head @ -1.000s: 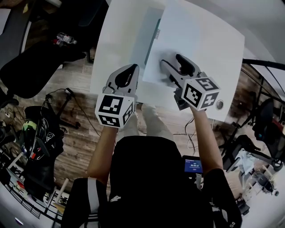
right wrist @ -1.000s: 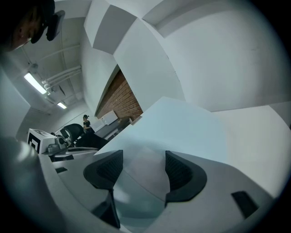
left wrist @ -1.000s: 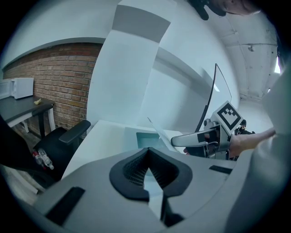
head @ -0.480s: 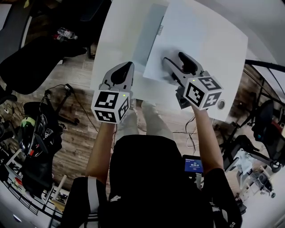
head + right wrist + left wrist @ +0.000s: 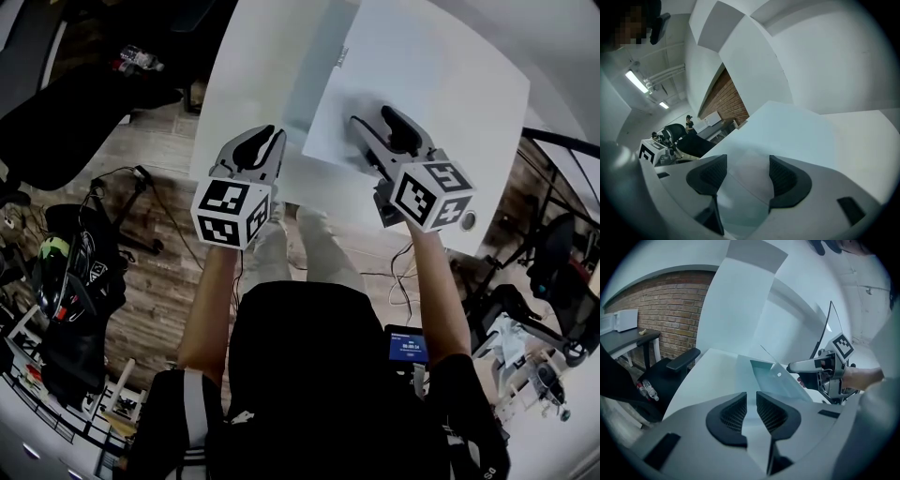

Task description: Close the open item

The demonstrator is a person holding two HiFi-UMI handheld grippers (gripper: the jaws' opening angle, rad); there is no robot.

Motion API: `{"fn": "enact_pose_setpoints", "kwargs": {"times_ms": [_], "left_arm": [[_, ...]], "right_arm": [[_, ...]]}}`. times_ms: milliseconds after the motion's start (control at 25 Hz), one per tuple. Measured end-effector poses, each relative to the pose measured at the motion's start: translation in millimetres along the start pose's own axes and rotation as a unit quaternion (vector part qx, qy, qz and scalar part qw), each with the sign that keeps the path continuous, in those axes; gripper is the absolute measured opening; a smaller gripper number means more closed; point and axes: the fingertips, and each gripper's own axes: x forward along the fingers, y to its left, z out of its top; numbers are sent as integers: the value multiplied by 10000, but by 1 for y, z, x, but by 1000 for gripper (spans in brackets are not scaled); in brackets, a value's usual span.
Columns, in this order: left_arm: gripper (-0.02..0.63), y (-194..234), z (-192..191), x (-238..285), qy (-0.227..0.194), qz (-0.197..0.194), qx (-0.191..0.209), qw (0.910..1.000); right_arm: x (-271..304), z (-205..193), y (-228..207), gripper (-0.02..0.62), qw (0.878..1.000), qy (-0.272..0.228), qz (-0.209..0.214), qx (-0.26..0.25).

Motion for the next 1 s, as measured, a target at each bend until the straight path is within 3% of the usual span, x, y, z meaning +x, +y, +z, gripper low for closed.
{"fn": "enact_pose_setpoints", "kwargs": {"times_ms": [200, 760, 1000], "left_arm": [[109, 2, -12, 4, 110, -165, -68, 9998], [247, -6, -44, 21, 479, -762, 251, 9956], [259, -6, -53, 28, 628, -954, 484, 9923]], "right_arm": [[4, -3, 0, 282, 10000, 34, -9, -11], [13, -8, 0, 282, 9998, 132, -56, -107], [20, -12, 0, 282, 9998, 160, -37, -89]]}}
